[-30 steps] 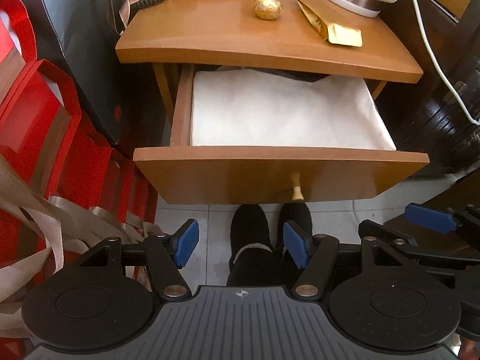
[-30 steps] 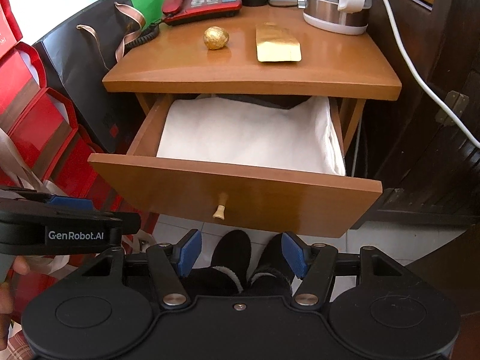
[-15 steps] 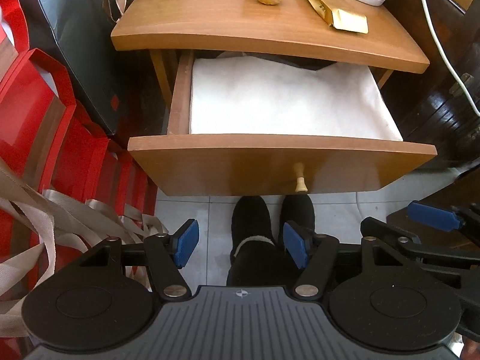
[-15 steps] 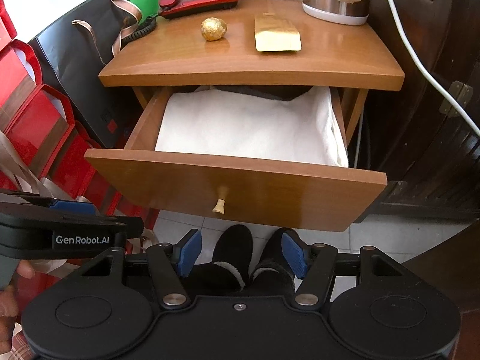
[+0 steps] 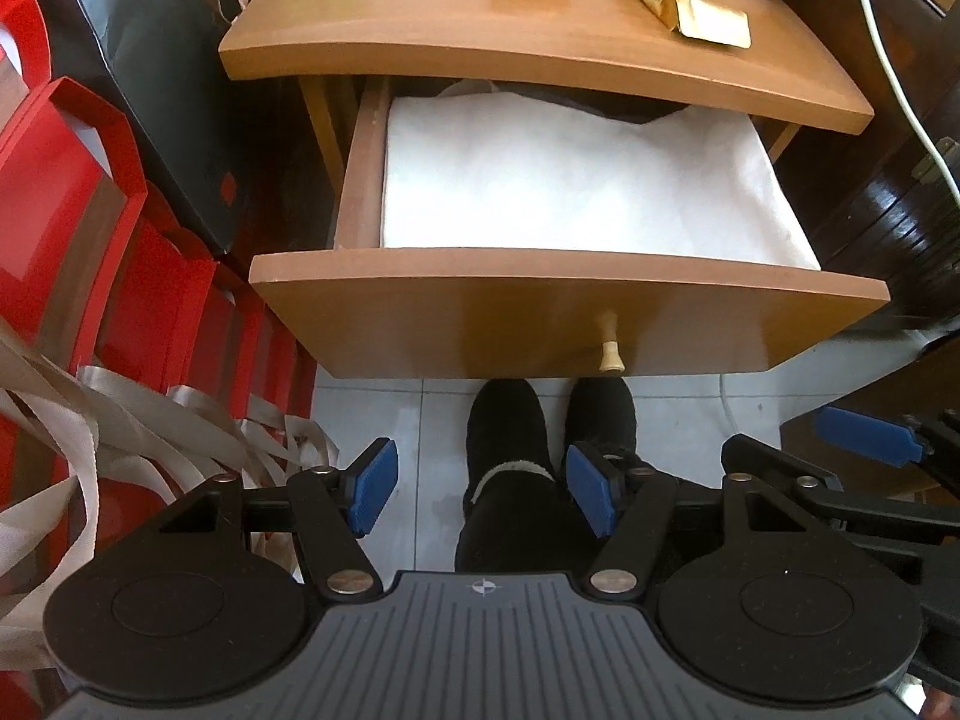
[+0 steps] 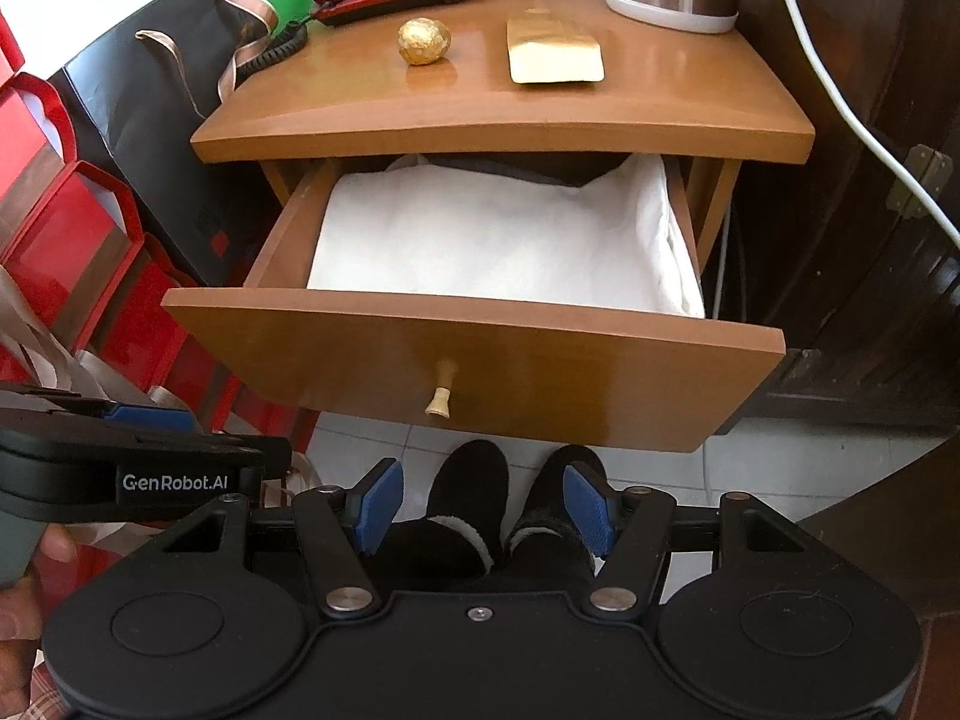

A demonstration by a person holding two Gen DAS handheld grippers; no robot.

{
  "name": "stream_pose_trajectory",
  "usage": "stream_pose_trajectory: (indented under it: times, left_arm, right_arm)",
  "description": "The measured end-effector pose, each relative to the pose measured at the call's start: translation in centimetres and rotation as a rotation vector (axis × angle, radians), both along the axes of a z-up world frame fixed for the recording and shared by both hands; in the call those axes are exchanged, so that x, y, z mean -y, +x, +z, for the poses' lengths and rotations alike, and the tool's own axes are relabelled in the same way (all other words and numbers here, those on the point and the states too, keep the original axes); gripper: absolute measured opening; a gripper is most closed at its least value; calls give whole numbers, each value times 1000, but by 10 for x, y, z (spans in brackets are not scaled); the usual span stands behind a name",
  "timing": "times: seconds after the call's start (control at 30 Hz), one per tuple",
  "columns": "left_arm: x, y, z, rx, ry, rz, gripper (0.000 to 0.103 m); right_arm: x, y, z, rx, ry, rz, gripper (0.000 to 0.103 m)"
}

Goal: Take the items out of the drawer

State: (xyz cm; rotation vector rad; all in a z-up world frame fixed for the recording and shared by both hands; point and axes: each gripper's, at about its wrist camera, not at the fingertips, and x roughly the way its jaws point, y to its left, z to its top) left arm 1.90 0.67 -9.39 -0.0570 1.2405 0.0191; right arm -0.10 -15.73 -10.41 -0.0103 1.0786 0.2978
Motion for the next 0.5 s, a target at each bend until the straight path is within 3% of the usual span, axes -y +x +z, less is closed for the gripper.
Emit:
stream_pose_trajectory:
  times: [0.5]
  left_arm:
    - [4,4,-11,-29,6,-3,66]
  right_arm:
    - [3,3,-11,-30,2,-23,58]
